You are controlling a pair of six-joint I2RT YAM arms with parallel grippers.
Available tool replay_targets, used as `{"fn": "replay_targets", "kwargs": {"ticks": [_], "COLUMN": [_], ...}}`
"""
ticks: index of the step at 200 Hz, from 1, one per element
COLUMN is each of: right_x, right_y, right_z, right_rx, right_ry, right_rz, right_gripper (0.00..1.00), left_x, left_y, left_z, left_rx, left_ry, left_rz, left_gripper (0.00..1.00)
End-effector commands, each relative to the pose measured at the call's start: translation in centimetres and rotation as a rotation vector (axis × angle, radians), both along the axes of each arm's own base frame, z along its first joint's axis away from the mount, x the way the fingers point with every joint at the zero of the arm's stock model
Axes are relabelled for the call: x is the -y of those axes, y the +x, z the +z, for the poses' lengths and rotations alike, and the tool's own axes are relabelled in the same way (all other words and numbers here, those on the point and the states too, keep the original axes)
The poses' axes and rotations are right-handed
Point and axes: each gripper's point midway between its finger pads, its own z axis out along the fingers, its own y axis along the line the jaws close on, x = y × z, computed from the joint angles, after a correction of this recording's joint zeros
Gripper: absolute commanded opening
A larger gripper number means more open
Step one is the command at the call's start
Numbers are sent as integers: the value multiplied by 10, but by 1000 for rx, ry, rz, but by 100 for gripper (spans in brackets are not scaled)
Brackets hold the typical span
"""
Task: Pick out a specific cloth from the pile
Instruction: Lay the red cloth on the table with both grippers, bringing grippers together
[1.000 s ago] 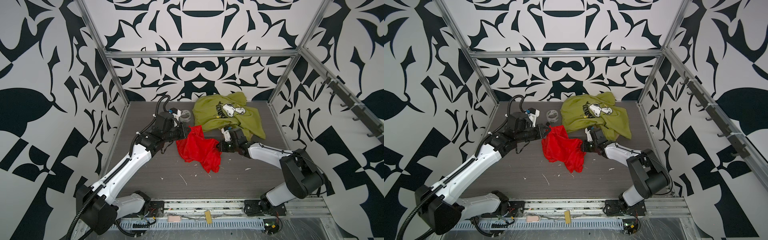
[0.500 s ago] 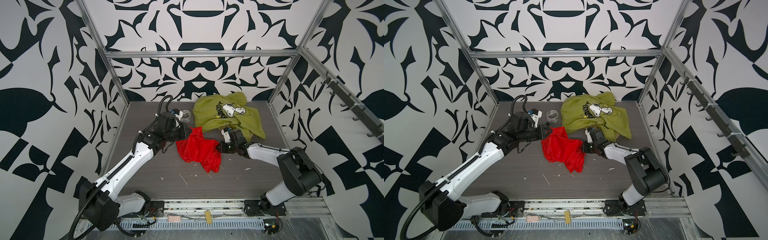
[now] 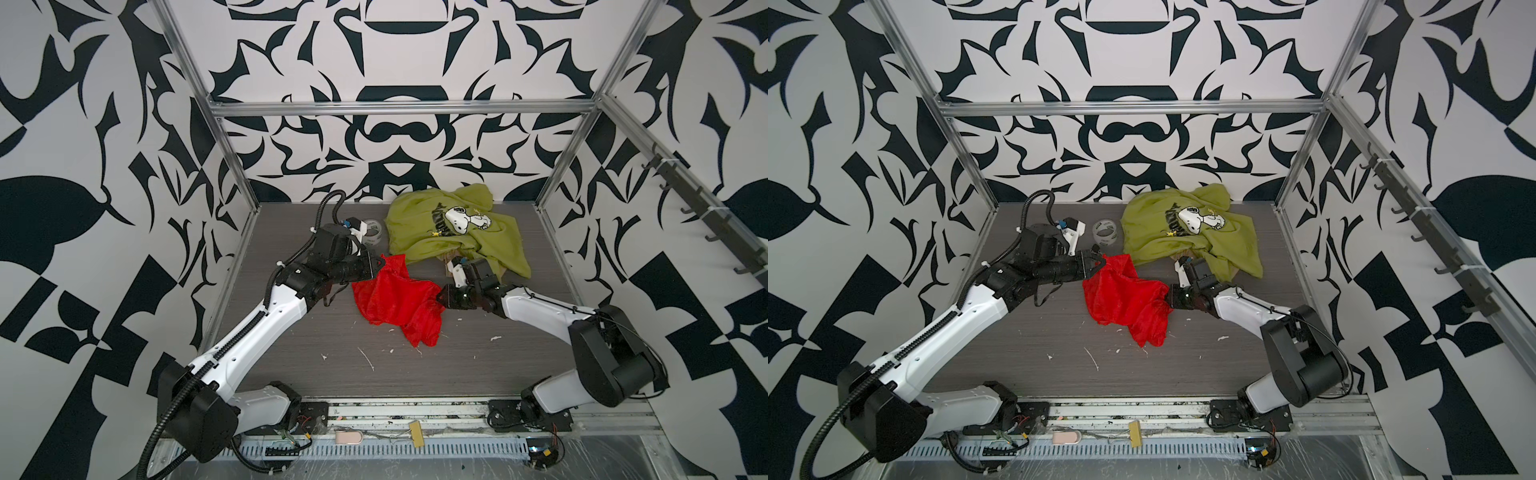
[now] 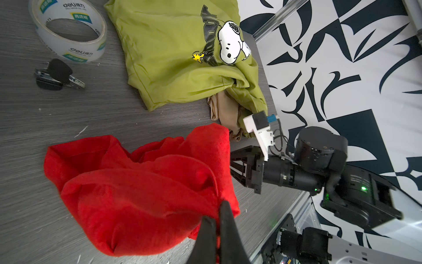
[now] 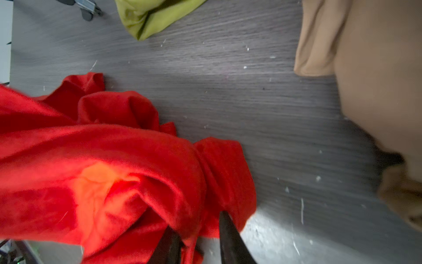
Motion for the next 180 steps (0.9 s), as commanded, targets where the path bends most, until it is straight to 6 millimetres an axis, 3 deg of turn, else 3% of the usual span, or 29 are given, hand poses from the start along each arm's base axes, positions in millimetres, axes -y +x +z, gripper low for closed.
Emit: {"fn": "replay_targets", "kwargs": {"ticks": [1,50,102,180], "right_x": [3,0,-10,4], "right_y": [-1,-5,1,0], "right_z": [28,56,78,100], "right_rx": [32,63,95,164], "right_ry": [-15,38,90,34], "right_rz": [16,17,40,24], "right_gripper": [33,35,35,36], "left_x": [0,3,13,59], "left_y": [-2,-5,-22,-56], "left_z": [21,27,41,61], "left_rx": [58,70,70,134], "left_ry": [-27,-37,-55,-71], "left_rz": [-24,-55,-159,-369], "left_gripper": [0,0,0,0]}}
